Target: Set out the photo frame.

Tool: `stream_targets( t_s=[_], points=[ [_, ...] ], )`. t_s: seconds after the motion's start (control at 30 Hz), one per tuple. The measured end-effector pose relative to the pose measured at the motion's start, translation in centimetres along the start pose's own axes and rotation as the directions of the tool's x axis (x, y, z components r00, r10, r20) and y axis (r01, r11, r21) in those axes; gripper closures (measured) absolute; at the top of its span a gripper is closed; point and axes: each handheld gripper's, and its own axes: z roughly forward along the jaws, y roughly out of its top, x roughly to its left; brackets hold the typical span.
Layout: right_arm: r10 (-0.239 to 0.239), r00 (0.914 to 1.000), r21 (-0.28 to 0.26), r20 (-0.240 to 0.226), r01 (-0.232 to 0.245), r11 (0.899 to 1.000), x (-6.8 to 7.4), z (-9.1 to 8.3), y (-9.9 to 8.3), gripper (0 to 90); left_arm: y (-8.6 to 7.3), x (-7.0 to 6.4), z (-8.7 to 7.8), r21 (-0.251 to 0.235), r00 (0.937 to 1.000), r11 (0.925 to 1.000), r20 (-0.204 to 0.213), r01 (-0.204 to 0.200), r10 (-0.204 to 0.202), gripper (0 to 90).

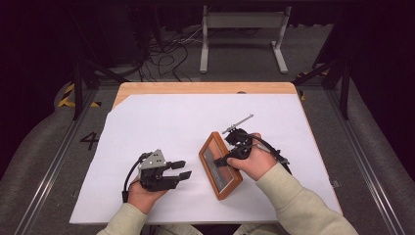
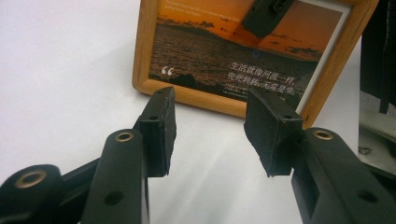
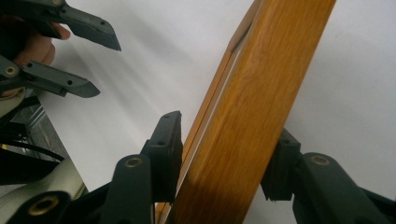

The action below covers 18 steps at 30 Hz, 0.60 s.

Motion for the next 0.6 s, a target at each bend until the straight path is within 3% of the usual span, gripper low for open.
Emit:
stream_targets(
  t_s=[0.3,0.4,0.6],
  points=[
    [0.025,0.9995,0.007,0.020,-0.026,1.000,-0.08,-0.04,0.01,62.1,-0.02,-0.01,0.04,0.004,1.0000,1.0000,0.000,-0.001,0.001,53.5],
    [0.067,0.9972,0.003,0.033,-0.067,0.998,0.03,-0.07,0.01,64.3,-0.01,0.01,0.00,0.001,1.0000,1.0000,-0.001,-0.001,0.001,53.5],
    [0.105,0.9939,0.000,0.034,-0.105,0.994,0.00,-0.10,0.00,66.4,-0.03,0.10,-0.24,-0.005,1.0000,1.0000,-0.006,0.007,-0.007,53.4]
  ],
)
